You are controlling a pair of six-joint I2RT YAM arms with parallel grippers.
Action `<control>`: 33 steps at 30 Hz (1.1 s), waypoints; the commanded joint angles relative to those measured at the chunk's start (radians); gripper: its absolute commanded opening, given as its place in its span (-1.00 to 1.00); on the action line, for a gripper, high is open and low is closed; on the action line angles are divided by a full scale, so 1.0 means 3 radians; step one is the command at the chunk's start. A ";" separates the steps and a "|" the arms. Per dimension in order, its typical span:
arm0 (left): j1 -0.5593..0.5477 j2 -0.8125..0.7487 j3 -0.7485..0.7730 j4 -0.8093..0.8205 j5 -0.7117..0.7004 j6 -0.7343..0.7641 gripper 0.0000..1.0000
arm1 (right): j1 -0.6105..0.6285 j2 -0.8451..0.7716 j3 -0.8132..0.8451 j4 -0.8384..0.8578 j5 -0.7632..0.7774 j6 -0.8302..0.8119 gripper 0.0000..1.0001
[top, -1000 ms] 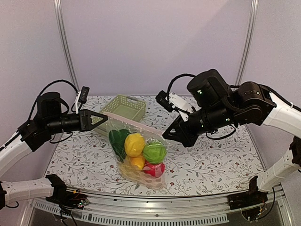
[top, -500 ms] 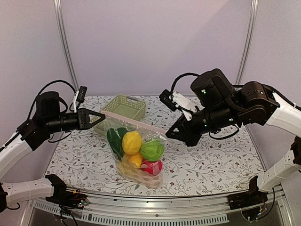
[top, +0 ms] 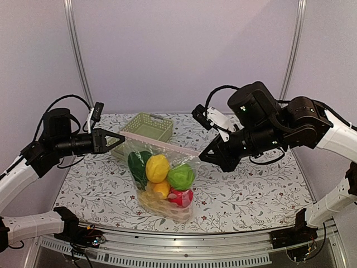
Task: Place the food in the zip-top bag and seal the zipper
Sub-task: Zip the zipper on the zipper food storage bag, then reset both arms
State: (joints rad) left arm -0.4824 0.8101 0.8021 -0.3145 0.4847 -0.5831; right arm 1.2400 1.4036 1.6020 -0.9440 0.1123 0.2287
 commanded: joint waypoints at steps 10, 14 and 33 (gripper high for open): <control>0.0028 0.0418 -0.0037 0.0362 0.0115 0.0025 -1.00 | -0.0637 -0.0040 -0.0266 -0.0084 0.0770 0.0653 -1.00; -0.0082 0.0709 -0.0012 0.0606 0.0150 -0.0026 -0.85 | -0.0888 -0.0076 -0.0451 0.0057 0.0683 0.0811 -1.00; 0.0225 0.0364 -0.0091 0.0161 -0.0620 0.0204 0.99 | -0.1700 -0.0261 -0.1163 0.0321 0.0408 0.0966 0.97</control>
State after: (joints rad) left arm -0.4881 1.0019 0.8097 -0.1932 0.3920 -0.5446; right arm 0.7753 1.3697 1.2827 -0.8700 0.2436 0.5190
